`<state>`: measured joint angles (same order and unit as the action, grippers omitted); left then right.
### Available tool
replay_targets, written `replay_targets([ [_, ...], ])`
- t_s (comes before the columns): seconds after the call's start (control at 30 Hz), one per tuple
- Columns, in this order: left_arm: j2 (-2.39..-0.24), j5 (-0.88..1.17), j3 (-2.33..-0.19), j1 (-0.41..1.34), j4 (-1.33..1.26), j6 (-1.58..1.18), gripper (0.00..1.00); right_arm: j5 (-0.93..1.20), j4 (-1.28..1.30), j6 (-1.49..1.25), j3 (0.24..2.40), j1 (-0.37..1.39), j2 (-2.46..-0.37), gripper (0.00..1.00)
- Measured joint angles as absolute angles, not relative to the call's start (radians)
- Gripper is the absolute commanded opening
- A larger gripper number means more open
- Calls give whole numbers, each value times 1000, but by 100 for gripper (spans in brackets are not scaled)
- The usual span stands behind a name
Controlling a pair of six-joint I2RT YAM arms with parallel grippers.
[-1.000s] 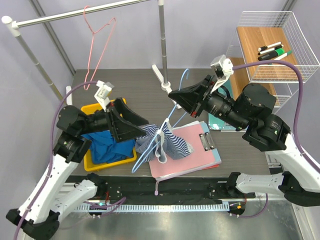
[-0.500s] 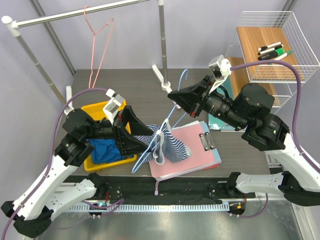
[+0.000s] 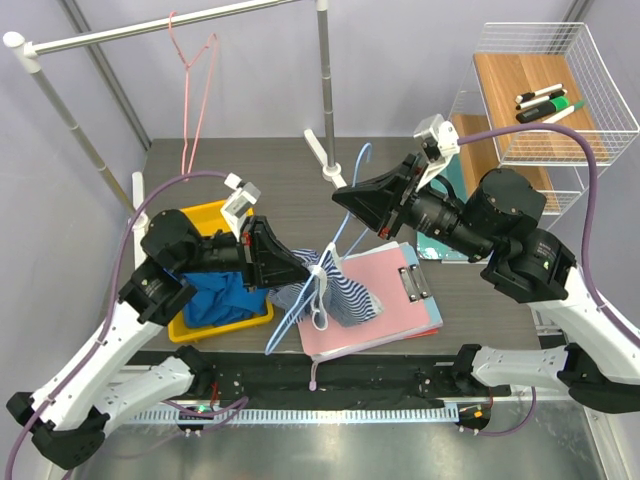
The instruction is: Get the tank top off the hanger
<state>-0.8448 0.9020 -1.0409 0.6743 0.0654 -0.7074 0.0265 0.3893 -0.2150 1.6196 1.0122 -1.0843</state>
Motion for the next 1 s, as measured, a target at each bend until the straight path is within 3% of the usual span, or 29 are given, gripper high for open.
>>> replay_targets([
  [0.3, -747, 687, -1110, 675, 200, -678, 0, -4, 379, -216, 1553, 1012, -1045, 1],
  [0.5, -742, 499, -1289, 675, 339, -642, 0, -105, 382, -216, 1469, 1012, -1010, 1],
  [0.8, -743, 522, -1391, 675, 407, -604, 0, -461, 421, -212, 1584, 1013, -1233, 1],
  [1.0, -752, 413, -1494, 675, 562, -501, 0, -760, 448, -130, 1718, 1010, -1364, 1],
])
